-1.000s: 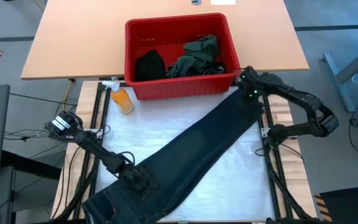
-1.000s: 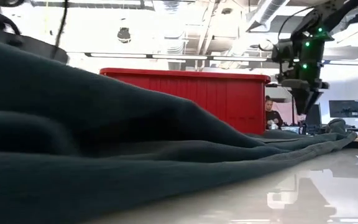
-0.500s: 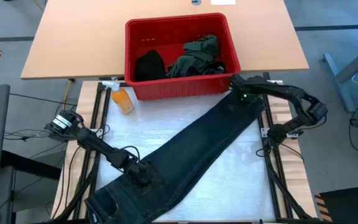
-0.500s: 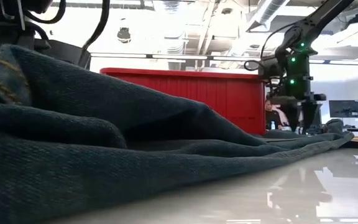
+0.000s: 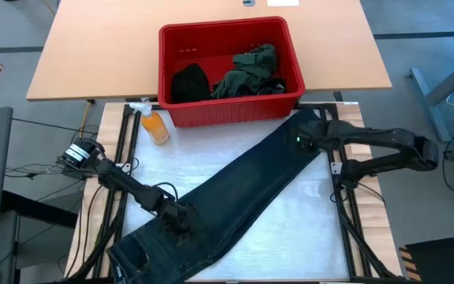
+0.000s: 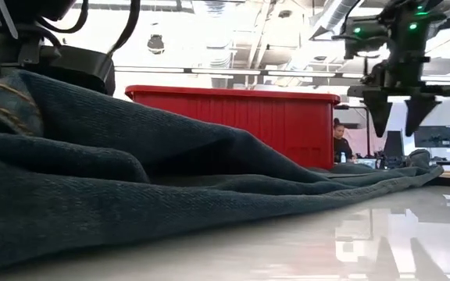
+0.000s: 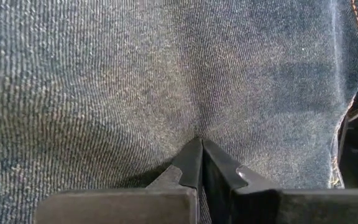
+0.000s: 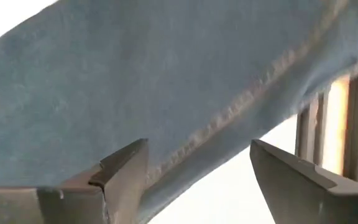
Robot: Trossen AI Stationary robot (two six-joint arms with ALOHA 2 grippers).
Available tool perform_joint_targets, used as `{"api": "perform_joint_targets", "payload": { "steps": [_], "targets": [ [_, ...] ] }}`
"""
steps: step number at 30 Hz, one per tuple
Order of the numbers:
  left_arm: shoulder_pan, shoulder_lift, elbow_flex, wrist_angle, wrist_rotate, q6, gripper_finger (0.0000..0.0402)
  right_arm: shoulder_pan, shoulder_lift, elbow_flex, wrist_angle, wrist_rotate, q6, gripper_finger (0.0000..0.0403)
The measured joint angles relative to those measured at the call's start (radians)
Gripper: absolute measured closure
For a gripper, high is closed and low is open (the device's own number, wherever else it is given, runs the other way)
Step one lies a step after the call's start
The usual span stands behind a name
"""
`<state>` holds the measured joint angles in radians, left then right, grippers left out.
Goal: Fold Laundry from Bin
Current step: Fold the dark blue pants
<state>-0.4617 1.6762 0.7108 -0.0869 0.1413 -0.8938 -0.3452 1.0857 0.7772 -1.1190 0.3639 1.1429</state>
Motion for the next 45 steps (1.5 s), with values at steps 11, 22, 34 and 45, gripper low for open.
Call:
{"api": "perform_joint_targets", "payload": {
  "steps": [11, 22, 34, 45],
  "targets": [
    [-0.006, 0.0, -0.011, 0.013, 0.003, -0.018, 0.0401, 0.213, 0.025, -0.132, -0.027, 0.196, 0.602, 0.0097],
    [-0.022, 0.0, -0.013, 0.02, 0.018, -0.047, 0.0401, 0.209, 0.177, -0.132, 0.016, 0.155, 0.96, 0.0097],
    [-0.042, 0.0, -0.013, 0.02, 0.013, -0.054, 0.0401, 0.116, 0.269, -0.317, 0.324, 0.193, 1.023, 0.0097],
    [-0.052, 0.001, -0.014, 0.038, 0.018, -0.091, 0.0401, 0.074, 0.203, -0.381, 0.53, 0.375, 0.901, 0.0136]
  ]
}}
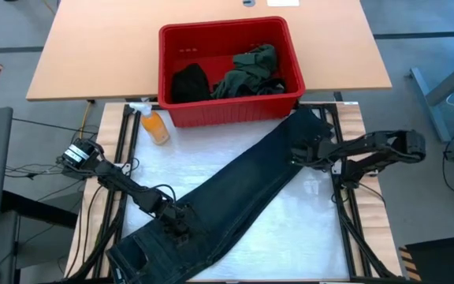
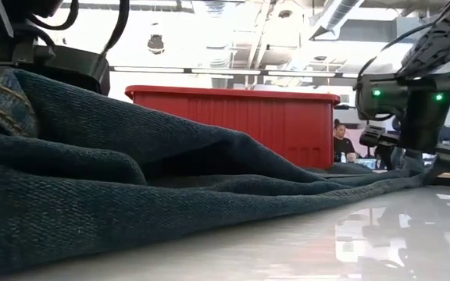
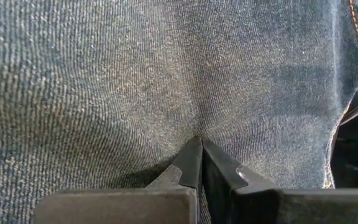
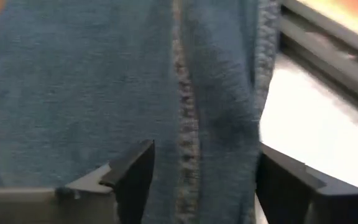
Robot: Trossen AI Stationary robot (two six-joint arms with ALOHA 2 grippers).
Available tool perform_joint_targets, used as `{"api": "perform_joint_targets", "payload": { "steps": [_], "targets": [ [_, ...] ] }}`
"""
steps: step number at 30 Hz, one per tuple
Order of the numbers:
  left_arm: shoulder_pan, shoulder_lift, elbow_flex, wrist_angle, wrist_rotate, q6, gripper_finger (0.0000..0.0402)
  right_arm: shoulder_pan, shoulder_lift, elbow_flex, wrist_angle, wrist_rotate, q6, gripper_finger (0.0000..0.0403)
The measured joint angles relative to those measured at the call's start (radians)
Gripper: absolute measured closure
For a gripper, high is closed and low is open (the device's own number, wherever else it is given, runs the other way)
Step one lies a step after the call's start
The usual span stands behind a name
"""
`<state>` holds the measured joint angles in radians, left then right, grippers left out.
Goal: Fold Laundry from Bin
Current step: Fold the dark blue pants
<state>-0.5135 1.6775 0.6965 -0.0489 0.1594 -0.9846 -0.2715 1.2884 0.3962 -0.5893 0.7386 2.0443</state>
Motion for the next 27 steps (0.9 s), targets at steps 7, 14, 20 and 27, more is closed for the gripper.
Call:
{"api": "perform_joint_targets", "payload": {
  "steps": [7, 14, 20, 27],
  "targets": [
    [0.009, -0.064, -0.003, -0.045, -0.052, 0.024, 0.0401, -0.039, 0.084, -0.006, 0.213, -0.024, -0.179, 0.0308],
    [0.053, -0.227, -0.005, -0.131, -0.256, 0.044, 0.0401, 0.021, 0.003, -0.003, 0.224, -0.067, -0.263, 0.0367],
    [0.166, -0.29, -0.003, 0.054, -0.385, 0.12, 0.0402, 0.126, -0.215, -0.001, 0.138, 0.036, -0.395, 0.0366],
    [0.333, -0.114, 0.01, 0.352, -0.273, 0.196, 0.0402, 0.241, -0.466, 0.073, 0.05, 0.239, -0.684, 0.0366]
  ]
}}
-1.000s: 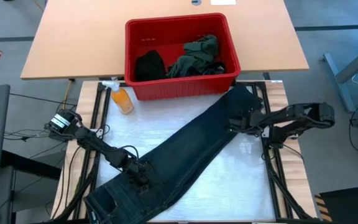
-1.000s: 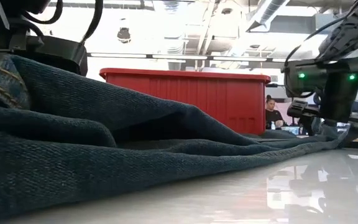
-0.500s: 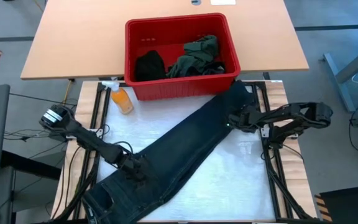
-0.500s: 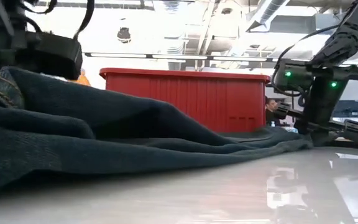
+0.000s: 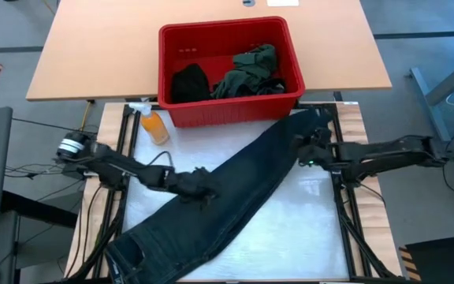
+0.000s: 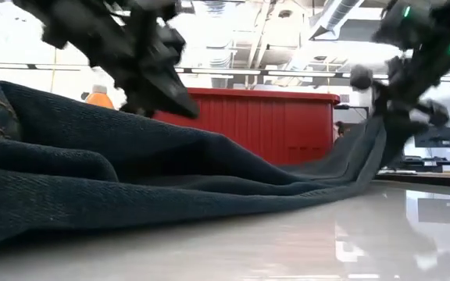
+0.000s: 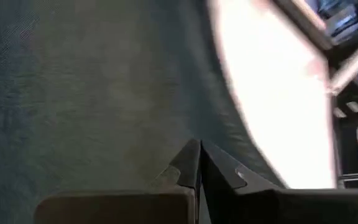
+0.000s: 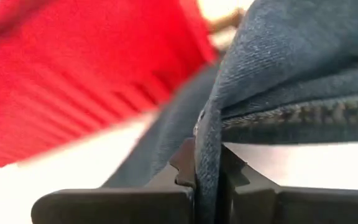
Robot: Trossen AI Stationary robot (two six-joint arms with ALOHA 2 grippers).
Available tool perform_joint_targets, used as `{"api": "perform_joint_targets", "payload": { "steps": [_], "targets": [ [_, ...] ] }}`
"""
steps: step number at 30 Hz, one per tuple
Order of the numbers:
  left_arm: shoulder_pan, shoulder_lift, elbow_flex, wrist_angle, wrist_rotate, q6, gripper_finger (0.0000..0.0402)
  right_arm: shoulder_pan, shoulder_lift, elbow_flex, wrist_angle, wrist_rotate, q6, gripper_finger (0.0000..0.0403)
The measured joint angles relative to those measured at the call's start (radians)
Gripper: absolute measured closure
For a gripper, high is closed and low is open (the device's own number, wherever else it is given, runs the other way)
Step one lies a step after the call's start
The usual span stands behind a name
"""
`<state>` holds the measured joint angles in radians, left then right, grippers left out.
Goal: Fold Laundry from Bin
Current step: Fold the dark blue pants
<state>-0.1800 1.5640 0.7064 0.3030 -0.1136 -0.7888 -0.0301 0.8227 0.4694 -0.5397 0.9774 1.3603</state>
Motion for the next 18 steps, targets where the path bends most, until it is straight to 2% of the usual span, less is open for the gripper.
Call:
{"api": "perform_joint_targets", "payload": {
  "steps": [4, 9, 14, 18],
  "targets": [
    [0.052, 0.148, 0.075, 0.06, 0.097, 0.04, 0.0401, 0.061, -0.099, 0.099, 0.009, 0.076, -0.303, 0.0366],
    [0.079, 0.342, 0.235, 0.046, 0.209, 0.104, 0.0402, 0.109, -0.161, 0.259, 0.038, 0.099, -0.661, 0.0366],
    [0.11, 0.496, 0.443, -0.022, 0.236, 0.151, 0.0402, 0.176, -0.159, 0.415, 0.113, 0.088, -0.976, 0.0366],
    [0.15, 0.587, 0.612, -0.1, 0.233, 0.212, 0.0402, 0.247, -0.143, 0.518, 0.129, 0.026, -1.16, 0.0366]
  ]
}}
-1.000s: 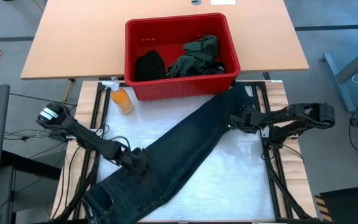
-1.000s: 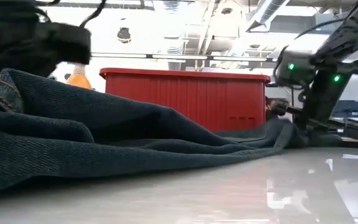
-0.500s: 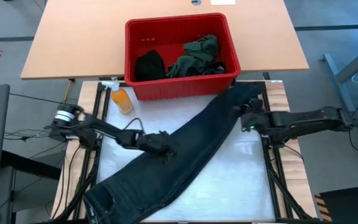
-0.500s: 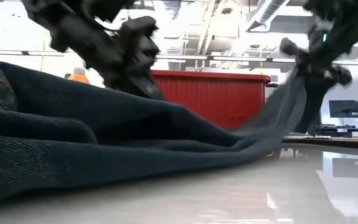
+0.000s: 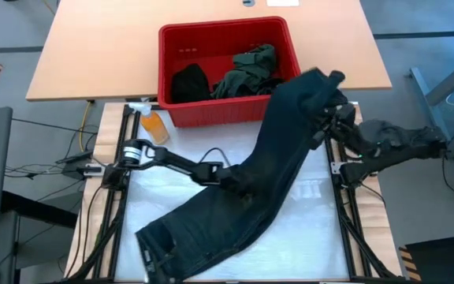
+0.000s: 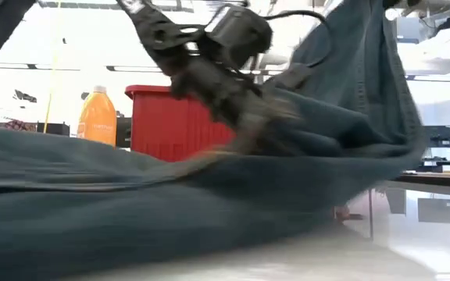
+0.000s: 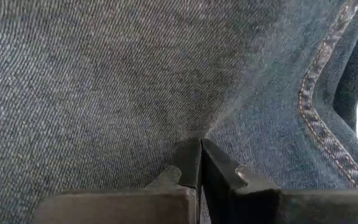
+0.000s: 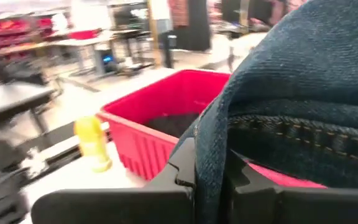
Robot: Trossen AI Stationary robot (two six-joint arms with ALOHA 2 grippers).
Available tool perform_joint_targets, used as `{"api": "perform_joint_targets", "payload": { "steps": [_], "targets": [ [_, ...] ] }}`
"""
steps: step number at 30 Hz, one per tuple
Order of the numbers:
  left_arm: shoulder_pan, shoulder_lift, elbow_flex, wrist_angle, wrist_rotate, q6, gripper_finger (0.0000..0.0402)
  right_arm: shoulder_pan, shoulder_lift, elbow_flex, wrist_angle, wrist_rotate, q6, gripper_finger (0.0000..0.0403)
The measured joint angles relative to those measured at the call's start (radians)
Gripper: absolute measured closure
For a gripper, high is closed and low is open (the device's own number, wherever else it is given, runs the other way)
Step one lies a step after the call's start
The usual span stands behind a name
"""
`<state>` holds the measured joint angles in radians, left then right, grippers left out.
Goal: Fold Laundry from Bin
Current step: Fold the dark blue pants
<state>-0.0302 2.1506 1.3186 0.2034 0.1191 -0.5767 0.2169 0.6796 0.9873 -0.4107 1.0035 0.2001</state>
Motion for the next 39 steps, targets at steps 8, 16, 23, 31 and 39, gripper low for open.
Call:
{"api": "perform_joint_targets", "payload": {
  "steps": [8, 16, 23, 31, 39],
  "targets": [
    [0.143, 0.106, 0.318, -0.237, 0.008, 0.149, 0.0402, 0.176, 0.046, 0.085, 0.0, -0.029, -0.139, 0.0366],
    [0.202, -0.035, 0.454, -0.803, 0.19, 0.413, 0.0402, 0.264, 0.08, 0.087, -0.025, 0.071, -0.149, 0.0365],
    [0.153, -0.294, 0.451, -1.31, 0.036, 0.523, 0.0402, 0.268, 0.165, 0.087, 0.001, 0.068, -0.148, 0.0365],
    [0.031, -0.698, 0.452, -1.501, -0.257, 0.295, 0.0402, 0.268, 0.419, 0.087, 0.301, -0.02, -0.222, 0.0365],
    [-0.077, -0.955, 0.452, -1.503, -0.47, 0.036, 0.0402, 0.267, 0.758, 0.112, 0.779, -0.132, -0.307, 0.0365]
  ]
}}
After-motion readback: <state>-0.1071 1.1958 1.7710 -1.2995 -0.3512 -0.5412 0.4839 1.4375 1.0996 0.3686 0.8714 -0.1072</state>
